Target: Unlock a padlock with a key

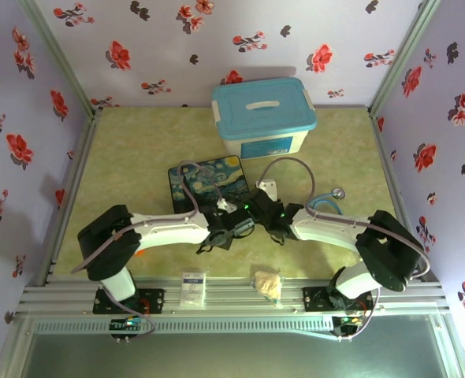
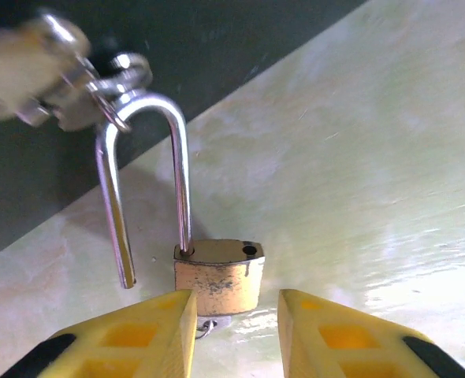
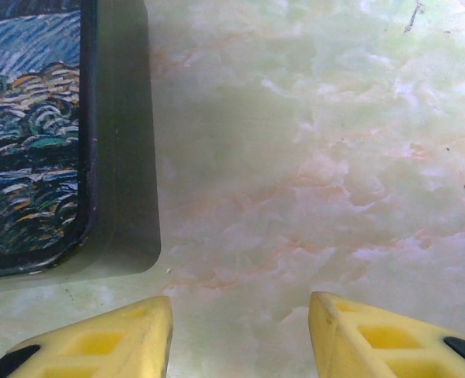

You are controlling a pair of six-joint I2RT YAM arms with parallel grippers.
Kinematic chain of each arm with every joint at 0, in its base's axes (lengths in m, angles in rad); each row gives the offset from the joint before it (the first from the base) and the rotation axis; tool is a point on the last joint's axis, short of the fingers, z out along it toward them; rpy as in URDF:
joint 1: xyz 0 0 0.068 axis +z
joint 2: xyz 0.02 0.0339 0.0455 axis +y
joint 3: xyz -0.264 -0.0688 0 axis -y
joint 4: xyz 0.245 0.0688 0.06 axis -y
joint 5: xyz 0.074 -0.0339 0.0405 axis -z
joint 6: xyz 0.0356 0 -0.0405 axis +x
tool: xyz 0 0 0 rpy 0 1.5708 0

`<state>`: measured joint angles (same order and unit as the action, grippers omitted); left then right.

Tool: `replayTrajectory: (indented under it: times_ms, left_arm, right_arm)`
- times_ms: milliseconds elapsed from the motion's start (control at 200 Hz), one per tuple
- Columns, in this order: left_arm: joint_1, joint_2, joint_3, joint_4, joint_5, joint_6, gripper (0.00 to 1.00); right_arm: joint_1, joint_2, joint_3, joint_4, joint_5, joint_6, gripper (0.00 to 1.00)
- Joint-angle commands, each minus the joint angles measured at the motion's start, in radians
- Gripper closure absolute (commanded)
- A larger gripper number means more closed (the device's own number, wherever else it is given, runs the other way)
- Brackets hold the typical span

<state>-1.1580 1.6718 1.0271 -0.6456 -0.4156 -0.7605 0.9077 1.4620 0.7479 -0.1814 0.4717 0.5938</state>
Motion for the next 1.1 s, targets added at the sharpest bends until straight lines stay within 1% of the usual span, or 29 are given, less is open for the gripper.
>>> replayTrajectory:
  times_ms: [0,60,115,160,220,240,260,285,320,335,355,415,480,520,630,665,735,800,900,1005,1055,1095]
  left_arm:
    - [-0.001,-0.080,-0.025,0.050,0.005,-0.002,0.61]
    - [0.008,-0.132,-0.052,0.085,0.007,0.004,0.60]
    - [0.022,-0.195,-0.089,0.131,0.017,0.014,0.59]
    - [0.036,-0.255,-0.123,0.170,0.026,0.021,0.56]
    - [0.070,-0.336,-0.172,0.226,0.054,0.030,0.45]
    - [0.080,-0.365,-0.189,0.247,0.066,0.036,0.42]
    - [0.089,-0.393,-0.206,0.270,0.075,0.041,0.36]
    - [0.100,-0.431,-0.229,0.298,0.084,0.050,0.26]
    - [0.118,-0.480,-0.263,0.338,0.097,0.061,0.12]
    - [0.123,-0.501,-0.278,0.356,0.106,0.066,0.03]
    - [0.136,-0.527,-0.296,0.385,0.121,0.073,0.01]
    - [0.184,-0.601,-0.358,0.461,0.185,0.079,0.00]
    - [0.255,-0.667,-0.403,0.493,0.240,0.049,0.00]
    - [0.297,-0.701,-0.421,0.494,0.260,0.037,0.00]
    - [0.382,-0.757,-0.440,0.468,0.291,0.052,0.00]
    - [0.406,-0.760,-0.433,0.451,0.305,0.061,0.00]
    - [0.443,-0.761,-0.414,0.429,0.338,0.074,0.00]
    - [0.459,-0.762,-0.410,0.428,0.352,0.077,0.00]
    - [0.473,-0.764,-0.414,0.439,0.363,0.070,0.00]
    - [0.474,-0.773,-0.435,0.464,0.363,0.055,0.00]
    - [0.475,-0.775,-0.447,0.477,0.365,0.046,0.00]
    - [0.476,-0.775,-0.455,0.488,0.365,0.041,0.00]
  right_arm:
    - [0.000,-0.051,-0.038,0.020,0.021,0.023,0.51]
    - [-0.001,-0.094,-0.064,0.043,0.018,0.019,0.49]
    - [0.000,-0.143,-0.103,0.086,-0.007,-0.001,0.41]
    - [-0.001,-0.187,-0.141,0.131,-0.027,-0.011,0.34]
    - [-0.004,-0.256,-0.191,0.184,-0.055,-0.018,0.21]
    - [-0.006,-0.277,-0.210,0.201,-0.070,-0.019,0.12]
    - [-0.010,-0.296,-0.226,0.217,-0.089,-0.023,0.02]
    - [-0.015,-0.321,-0.242,0.235,-0.119,-0.031,0.01]
    - [-0.020,-0.348,-0.262,0.260,-0.169,-0.042,0.01]
    - [-0.022,-0.361,-0.269,0.266,-0.185,-0.045,0.01]
    - [-0.022,-0.373,-0.275,0.275,-0.199,-0.050,0.01]
    - [-0.023,-0.394,-0.290,0.296,-0.254,-0.066,0.01]
    - [-0.023,-0.377,-0.283,0.319,-0.326,-0.074,0.03]
    - [-0.022,-0.342,-0.270,0.340,-0.390,-0.076,0.04]
    - [0.005,-0.165,-0.187,0.380,-0.526,-0.053,0.11]
    - [0.034,-0.109,-0.150,0.377,-0.530,-0.056,0.14]
    - [0.102,-0.018,-0.073,0.350,-0.488,-0.069,0.16]
    - [0.135,0.060,-0.020,0.351,-0.496,-0.054,0.21]
    - [0.142,0.163,0.021,0.381,-0.544,-0.003,0.30]
    - [0.142,0.212,0.029,0.416,-0.576,0.030,0.38]
    - [0.142,0.223,0.047,0.389,-0.576,0.030,0.43]
    - [0.144,0.229,0.065,0.349,-0.559,0.026,0.44]
